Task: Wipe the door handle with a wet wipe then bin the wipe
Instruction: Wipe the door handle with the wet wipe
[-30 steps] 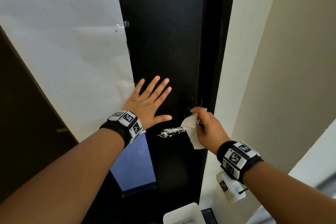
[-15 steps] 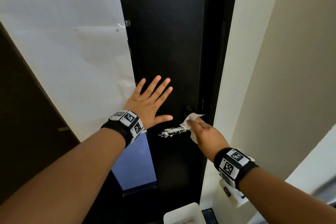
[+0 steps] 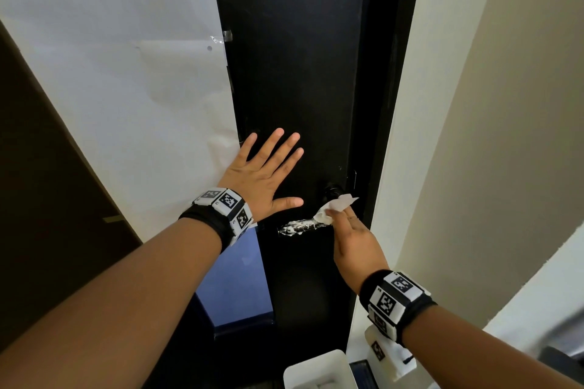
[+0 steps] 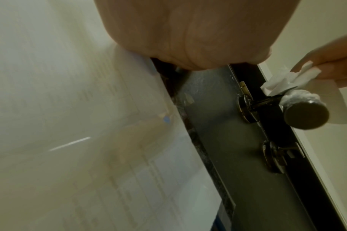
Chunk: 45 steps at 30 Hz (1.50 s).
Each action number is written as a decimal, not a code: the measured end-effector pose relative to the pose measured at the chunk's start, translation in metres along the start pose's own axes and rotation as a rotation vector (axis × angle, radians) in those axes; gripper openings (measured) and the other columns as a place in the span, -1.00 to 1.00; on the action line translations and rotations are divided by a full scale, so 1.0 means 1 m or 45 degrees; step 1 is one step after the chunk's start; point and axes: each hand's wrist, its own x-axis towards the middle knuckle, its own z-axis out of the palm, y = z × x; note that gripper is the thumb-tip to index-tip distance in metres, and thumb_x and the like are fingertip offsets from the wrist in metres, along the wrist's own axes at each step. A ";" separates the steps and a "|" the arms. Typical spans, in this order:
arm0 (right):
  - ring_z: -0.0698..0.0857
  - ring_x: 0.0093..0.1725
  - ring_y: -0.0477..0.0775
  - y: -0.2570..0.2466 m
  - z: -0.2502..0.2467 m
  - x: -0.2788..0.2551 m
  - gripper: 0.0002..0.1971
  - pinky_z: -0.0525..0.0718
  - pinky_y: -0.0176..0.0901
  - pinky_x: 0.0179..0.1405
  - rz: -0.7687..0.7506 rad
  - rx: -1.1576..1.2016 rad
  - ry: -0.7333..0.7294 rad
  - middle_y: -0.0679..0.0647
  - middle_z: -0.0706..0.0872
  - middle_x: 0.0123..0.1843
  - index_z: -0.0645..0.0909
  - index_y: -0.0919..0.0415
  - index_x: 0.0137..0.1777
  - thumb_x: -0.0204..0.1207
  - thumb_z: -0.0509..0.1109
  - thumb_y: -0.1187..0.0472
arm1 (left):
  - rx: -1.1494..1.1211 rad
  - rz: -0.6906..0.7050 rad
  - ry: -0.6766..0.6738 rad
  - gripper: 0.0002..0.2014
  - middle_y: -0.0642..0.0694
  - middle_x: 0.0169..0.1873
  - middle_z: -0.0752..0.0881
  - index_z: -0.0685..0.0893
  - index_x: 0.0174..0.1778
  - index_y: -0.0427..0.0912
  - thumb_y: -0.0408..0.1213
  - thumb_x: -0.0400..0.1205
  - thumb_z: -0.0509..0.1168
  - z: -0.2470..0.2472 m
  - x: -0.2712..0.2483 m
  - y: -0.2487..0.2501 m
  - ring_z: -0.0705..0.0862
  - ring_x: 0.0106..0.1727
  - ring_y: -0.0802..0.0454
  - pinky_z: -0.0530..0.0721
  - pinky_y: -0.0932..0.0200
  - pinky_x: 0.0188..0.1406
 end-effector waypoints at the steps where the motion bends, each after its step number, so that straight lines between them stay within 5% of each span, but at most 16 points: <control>1: 0.61 0.38 0.32 -0.001 0.001 -0.001 -0.51 0.66 -0.06 0.19 -0.009 -0.001 0.011 0.31 0.56 0.46 0.45 0.27 0.43 0.49 0.20 0.49 | 0.001 0.000 0.000 -0.11 -0.09 0.67 -0.27 -0.18 0.67 -0.06 0.46 0.54 -0.31 0.000 0.000 0.000 -0.35 0.66 -0.15 -0.33 -0.28 0.59; 6: 0.57 0.41 0.34 -0.004 0.008 -0.003 -0.48 0.71 0.07 0.22 -0.028 -0.036 0.052 0.31 0.60 0.38 0.45 0.28 0.41 0.42 0.22 0.52 | 0.003 0.001 0.011 -0.12 -0.09 0.66 -0.29 -0.19 0.66 -0.06 0.45 0.54 -0.35 -0.001 -0.001 0.000 -0.37 0.65 -0.14 -0.36 -0.27 0.58; 9: 0.56 0.42 0.37 -0.009 0.014 -0.004 -0.47 0.52 0.15 0.46 -0.065 -0.060 0.081 0.29 0.65 0.32 0.50 0.30 0.38 0.38 0.26 0.55 | -0.004 0.006 0.019 -0.14 -0.10 0.66 -0.27 -0.17 0.67 -0.06 0.43 0.55 -0.35 0.000 0.000 0.000 -0.35 0.66 -0.14 -0.34 -0.27 0.58; 13: 0.48 0.50 0.40 -0.014 0.019 -0.004 -0.48 0.30 0.02 0.49 -0.053 -0.065 0.076 0.31 0.64 0.37 0.49 0.29 0.41 0.42 0.29 0.54 | -0.013 0.011 0.027 -0.16 -0.10 0.67 -0.26 -0.15 0.67 -0.06 0.41 0.57 -0.35 0.000 0.000 -0.001 -0.33 0.66 -0.15 -0.32 -0.28 0.59; 21: 0.34 0.61 0.32 -0.018 0.021 -0.002 -0.48 0.59 0.13 0.41 -0.011 -0.045 -0.038 0.25 0.56 0.45 0.39 0.19 0.50 0.52 0.18 0.45 | -0.010 0.010 0.044 -0.19 -0.10 0.67 -0.26 -0.15 0.67 -0.06 0.38 0.60 -0.33 0.001 0.000 -0.001 -0.31 0.67 -0.15 -0.33 -0.26 0.59; 27: 0.43 0.55 0.38 -0.033 0.024 -0.006 -0.47 0.54 0.08 0.42 -0.050 -0.014 -0.019 0.31 0.62 0.37 0.46 0.30 0.46 0.47 0.23 0.51 | -0.010 0.006 0.039 -0.20 -0.10 0.66 -0.27 -0.16 0.67 -0.06 0.37 0.60 -0.34 0.001 0.000 -0.001 -0.32 0.67 -0.15 -0.36 -0.26 0.58; 36: 0.23 0.65 0.32 -0.057 0.033 -0.009 -0.47 0.41 0.04 0.55 -0.059 0.058 -0.146 0.30 0.48 0.52 0.34 0.25 0.56 0.56 0.16 0.43 | 0.000 0.008 0.049 -0.23 -0.11 0.67 -0.25 -0.17 0.67 -0.06 0.32 0.62 -0.34 0.000 -0.001 -0.001 -0.31 0.67 -0.16 -0.36 -0.25 0.57; 45: 0.48 0.51 0.34 -0.069 0.038 -0.008 -0.40 0.46 0.15 0.52 -0.167 0.061 -0.095 0.34 0.58 0.41 0.46 0.33 0.44 0.47 -0.13 0.17 | -0.003 0.009 0.061 -0.26 -0.10 0.67 -0.25 -0.17 0.67 -0.06 0.29 0.64 -0.32 0.001 -0.001 -0.001 -0.30 0.67 -0.15 -0.36 -0.26 0.58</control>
